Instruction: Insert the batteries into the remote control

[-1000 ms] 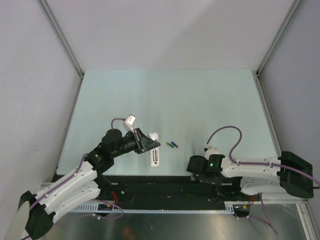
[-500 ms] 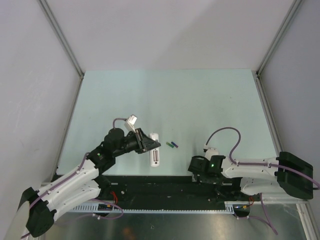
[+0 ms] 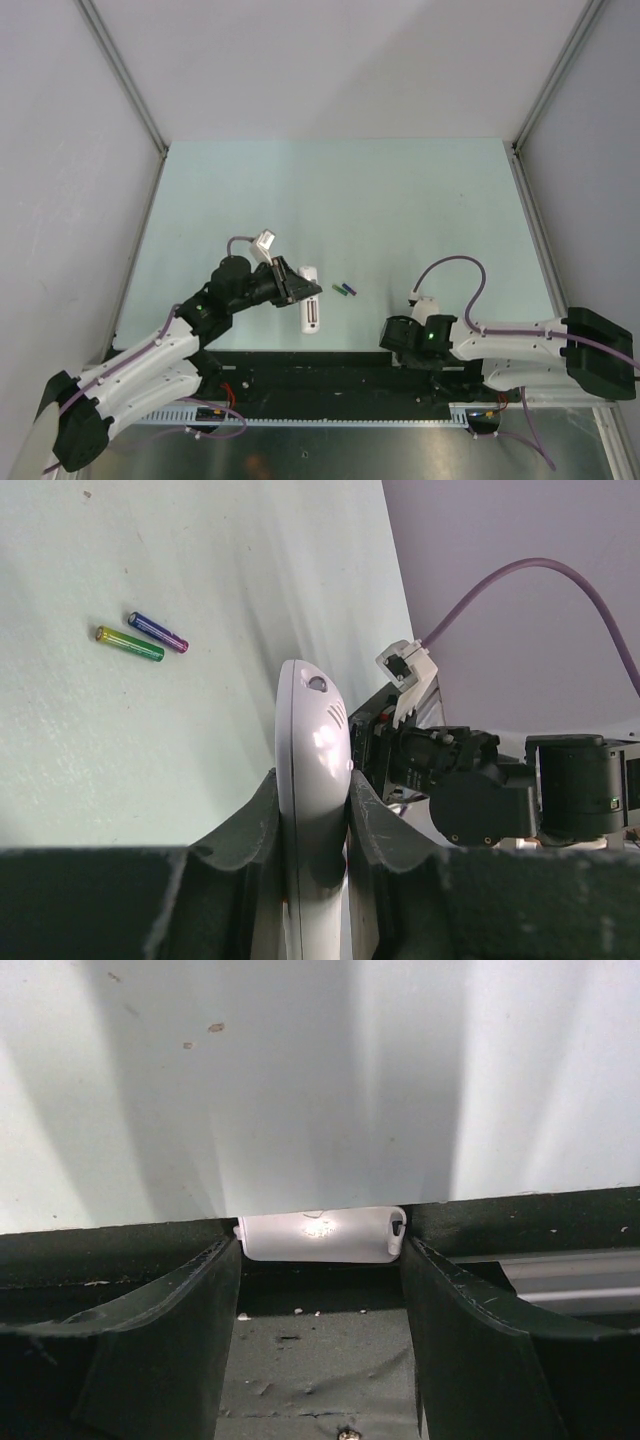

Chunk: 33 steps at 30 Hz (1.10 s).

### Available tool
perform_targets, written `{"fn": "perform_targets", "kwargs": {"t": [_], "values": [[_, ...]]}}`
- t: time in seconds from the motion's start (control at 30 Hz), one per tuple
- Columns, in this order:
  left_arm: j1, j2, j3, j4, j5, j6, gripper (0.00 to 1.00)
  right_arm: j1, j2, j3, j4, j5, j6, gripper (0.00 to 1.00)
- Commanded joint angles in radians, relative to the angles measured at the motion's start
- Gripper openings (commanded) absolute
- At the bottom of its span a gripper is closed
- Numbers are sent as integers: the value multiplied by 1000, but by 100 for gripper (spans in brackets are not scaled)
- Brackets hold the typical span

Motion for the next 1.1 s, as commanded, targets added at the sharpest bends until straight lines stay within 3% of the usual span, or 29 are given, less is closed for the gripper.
{"fn": "perform_targets", "kwargs": {"t": [0.0, 0.2, 0.37, 0.47, 0.57, 0.87, 1.07], "values": [[-7, -21, -1, 47, -1, 4, 0, 49, -15, 1, 5, -47, 102, 60], [-7, -35, -4, 47, 2, 3, 0, 124, -24, 139, -79, 35, 150, 49], [-7, -49, 1, 46, -3, 4, 0, 145, -4, 264, -128, 89, 118, 47], [-7, -54, 4, 43, -9, 7, 0, 135, 19, 298, -116, 89, 74, 55], [-8, -63, 4, 39, -12, 9, 0, 124, 55, 298, -52, 54, 28, 70], [-4, -129, -13, 29, -58, -6, 0, 112, 330, 386, 106, 6, -23, 82], [-2, -201, -41, 21, -81, -25, 0, 99, 431, 426, 171, 29, -22, 84]]}}
